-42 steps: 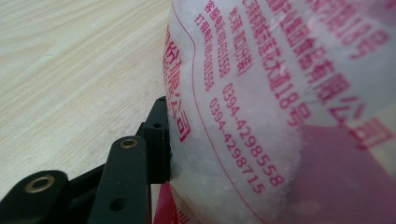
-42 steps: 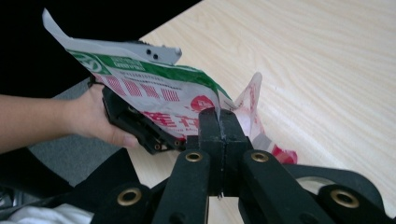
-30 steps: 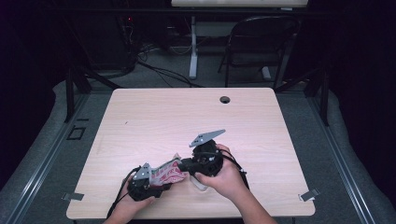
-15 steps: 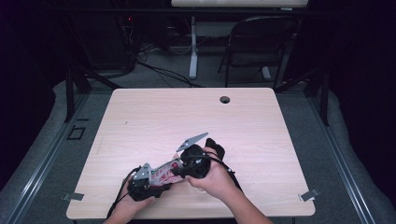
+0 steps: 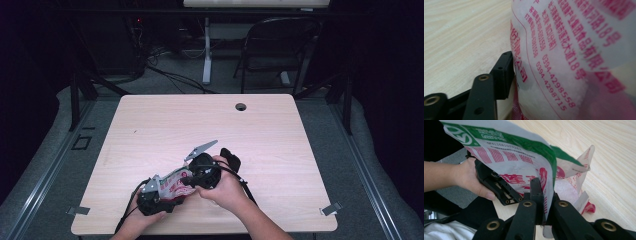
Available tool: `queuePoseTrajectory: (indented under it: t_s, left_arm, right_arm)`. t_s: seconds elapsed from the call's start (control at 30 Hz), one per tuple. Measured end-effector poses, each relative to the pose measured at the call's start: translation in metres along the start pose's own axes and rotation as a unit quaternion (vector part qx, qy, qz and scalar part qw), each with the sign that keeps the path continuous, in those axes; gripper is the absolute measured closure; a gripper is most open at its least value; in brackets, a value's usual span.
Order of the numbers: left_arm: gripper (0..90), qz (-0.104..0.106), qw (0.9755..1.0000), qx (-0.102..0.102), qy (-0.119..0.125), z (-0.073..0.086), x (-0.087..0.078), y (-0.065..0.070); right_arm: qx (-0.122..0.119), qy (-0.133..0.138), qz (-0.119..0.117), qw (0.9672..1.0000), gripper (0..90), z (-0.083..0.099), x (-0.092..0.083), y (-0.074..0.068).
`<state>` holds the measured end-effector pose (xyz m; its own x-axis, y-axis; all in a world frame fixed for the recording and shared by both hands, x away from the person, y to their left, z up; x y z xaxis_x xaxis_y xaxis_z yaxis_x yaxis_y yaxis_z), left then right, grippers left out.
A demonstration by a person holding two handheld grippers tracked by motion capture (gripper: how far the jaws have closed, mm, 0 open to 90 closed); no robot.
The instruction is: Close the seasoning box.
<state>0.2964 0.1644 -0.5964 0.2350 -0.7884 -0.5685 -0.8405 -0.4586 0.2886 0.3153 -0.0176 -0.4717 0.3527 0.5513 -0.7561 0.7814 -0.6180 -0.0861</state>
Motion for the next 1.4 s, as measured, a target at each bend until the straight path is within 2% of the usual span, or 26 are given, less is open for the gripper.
queuePoseTrajectory:
  t_s: [0.03, 0.13, 0.17, 0.27, 0.37, 0.4, 0.53, 0.6, 0.7, 1.0, 1.13, 1.2, 1.4]
  left_arm:
    - [42.3, -0.002, 1.0, -0.006, 0.004, 0.0, 0.001, 0.0]
    - [41.3, -0.007, 1.0, -0.005, -0.004, 0.002, 0.002, -0.002]
    - [41.3, -0.009, 0.9999, -0.009, -0.005, 0.002, 0.003, -0.002]
    - [41.4, -0.008, 0.9999, -0.009, -0.004, 0.002, 0.003, -0.002]
    - [48.2, -0.001, 0.9999, -0.009, -0.005, 0.002, 0.004, -0.001]
    - [51.2, -0.006, 1.0, -0.006, -0.004, 0.001, 0.005, 0.0]
    - [53.3, -0.008, 1.0, -0.001, -0.003, 0.001, 0.004, -0.001]
    - [54.2, -0.001, 1.0, -0.009, -0.001, 0.0, 0.004, -0.001]
    - [54.6, -0.002, 1.0, -0.009, 0.002, -0.001, 0.003, 0.0]
    - [54.9, -0.014, 0.9998, 0.007, 0.009, -0.01, -0.003, 0.004]
    - [54.9, -0.025, 0.9994, 0.02, 0.012, -0.016, -0.006, 0.004]
    - [55.0, -0.032, 0.9992, 0.021, 0.014, -0.019, -0.006, 0.005]
    - [55.2, -0.056, 0.9974, 0.044, 0.012, -0.03, -0.007, 0.008]
  right_arm:
    - [0.001, 0.002, 0.0, 1.0, 90.0, 0.0, 0.0, -0.001]
    - [-0.001, 0.001, 0.003, 1.0, 90.0, -0.001, 0.0, -0.001]
    - [0.006, 0.006, 0.003, 1.0, 90.0, -0.001, 0.001, -0.002]
    - [0.0, 0.002, 0.005, 1.0, 90.0, -0.002, 0.0, -0.001]
    - [0.0, 0.004, 0.007, 1.0, 90.0, -0.002, 0.0, -0.001]
    - [0.001, 0.004, 0.007, 1.0, 90.0, -0.002, 0.0, -0.001]
    - [0.001, 0.006, 0.009, 0.9999, 90.0, -0.002, 0.0, 0.001]
    - [0.004, 0.006, 0.008, 0.9999, 90.0, -0.002, -0.001, 0.001]
    - [0.001, 0.005, 0.009, 0.9999, 90.0, -0.003, -0.002, 0.001]
    - [-0.005, 0.016, 0.01, 0.9998, 90.0, -0.007, -0.012, -0.001]
    - [-0.011, 0.02, 0.011, 0.9997, 90.0, -0.009, -0.017, -0.001]
    - [-0.009, 0.025, 0.012, 0.9996, 90.0, -0.01, -0.02, 0.0]
    - [-0.005, 0.033, 0.015, 0.9993, 90.0, -0.01, -0.029, 0.005]
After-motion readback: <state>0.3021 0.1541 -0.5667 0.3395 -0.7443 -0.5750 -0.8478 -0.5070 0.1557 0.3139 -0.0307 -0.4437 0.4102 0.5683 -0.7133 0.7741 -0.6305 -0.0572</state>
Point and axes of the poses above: each handheld gripper's, and its own axes: x roughly forward along the jaws, z roughly out of its underside, y roughly to its right, the point moved 2 cm from there along x, roughly forward along the jaws, and after that the axes turned 11 degrees about z, right-handed, at the moved point
